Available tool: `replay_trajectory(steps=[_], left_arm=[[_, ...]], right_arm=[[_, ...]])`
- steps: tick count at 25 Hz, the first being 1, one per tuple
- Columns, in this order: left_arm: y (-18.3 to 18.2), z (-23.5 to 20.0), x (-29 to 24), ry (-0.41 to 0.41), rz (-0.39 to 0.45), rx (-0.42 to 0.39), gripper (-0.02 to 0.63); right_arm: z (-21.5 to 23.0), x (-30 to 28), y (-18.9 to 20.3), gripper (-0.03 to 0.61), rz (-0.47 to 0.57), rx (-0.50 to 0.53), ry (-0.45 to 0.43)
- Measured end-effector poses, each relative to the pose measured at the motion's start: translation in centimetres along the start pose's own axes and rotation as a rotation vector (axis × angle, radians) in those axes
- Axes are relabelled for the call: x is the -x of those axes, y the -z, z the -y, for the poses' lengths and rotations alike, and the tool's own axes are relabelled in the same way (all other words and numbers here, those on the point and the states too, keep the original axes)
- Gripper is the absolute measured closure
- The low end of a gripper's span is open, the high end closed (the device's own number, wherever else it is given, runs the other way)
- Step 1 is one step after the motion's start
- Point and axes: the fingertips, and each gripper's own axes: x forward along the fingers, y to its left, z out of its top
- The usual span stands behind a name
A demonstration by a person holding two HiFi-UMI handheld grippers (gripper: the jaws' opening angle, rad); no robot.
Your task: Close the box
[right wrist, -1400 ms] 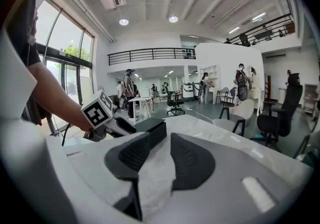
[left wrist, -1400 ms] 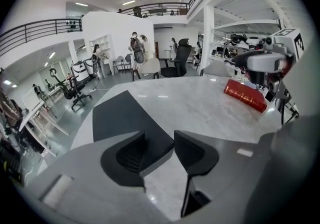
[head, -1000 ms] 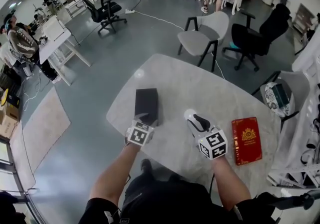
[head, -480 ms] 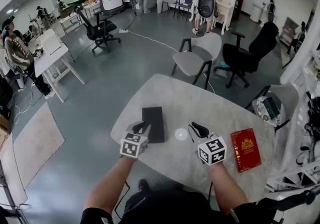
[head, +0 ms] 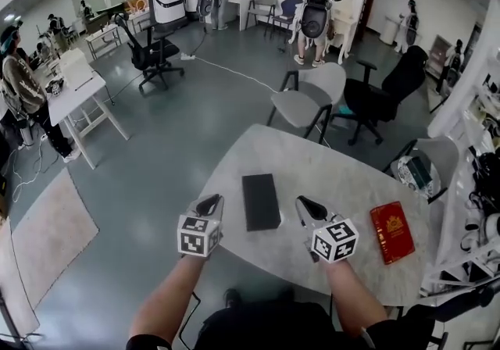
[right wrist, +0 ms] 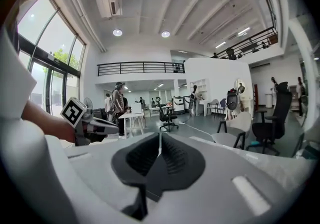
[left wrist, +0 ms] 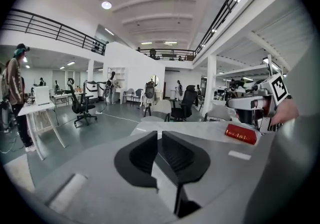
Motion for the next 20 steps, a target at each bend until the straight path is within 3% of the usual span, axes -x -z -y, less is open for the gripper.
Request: replay_trajectory(steps=[9,16,20], left_arm=[[-0.1,-2.8,5.4,0.022,0.114,-0.009,0.588],[-0.8,-2.9,7.7,-0.048,0.160,0.083,0.591],[-1.2,-2.0,7.2,-0.107,0.161,0.067,0.592]], right_arm=[[-5.1,0.1,0.6,0.575,0.003,-0.052,0.042],[-5.3,1.5,0.0,0.575,0.063,-0.057,0.023],[-3.8,2.0,-0.1,0.575,0.083,-0.049,0.006]])
